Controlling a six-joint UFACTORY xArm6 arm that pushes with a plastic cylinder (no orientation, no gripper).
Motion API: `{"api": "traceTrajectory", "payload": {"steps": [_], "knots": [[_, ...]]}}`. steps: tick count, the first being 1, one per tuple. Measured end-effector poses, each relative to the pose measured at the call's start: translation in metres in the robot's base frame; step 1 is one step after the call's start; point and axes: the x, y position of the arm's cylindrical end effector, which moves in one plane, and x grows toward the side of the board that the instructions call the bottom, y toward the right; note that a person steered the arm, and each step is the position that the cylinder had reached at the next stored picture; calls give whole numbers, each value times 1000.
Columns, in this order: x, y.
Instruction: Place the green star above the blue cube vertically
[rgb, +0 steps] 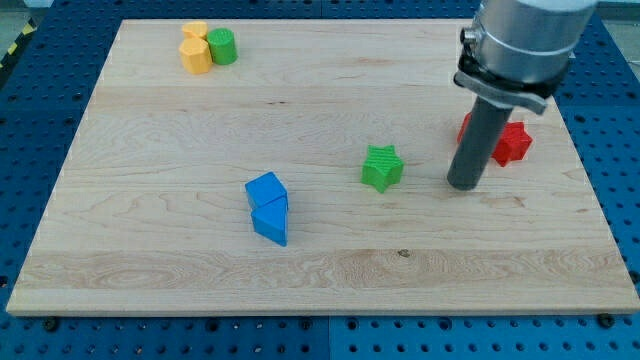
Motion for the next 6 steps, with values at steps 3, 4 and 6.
{"api": "traceTrajectory", "payload": {"steps": [3,4,6], "knots": [[8,-42],[-3,-47],[-35,-105]]}}
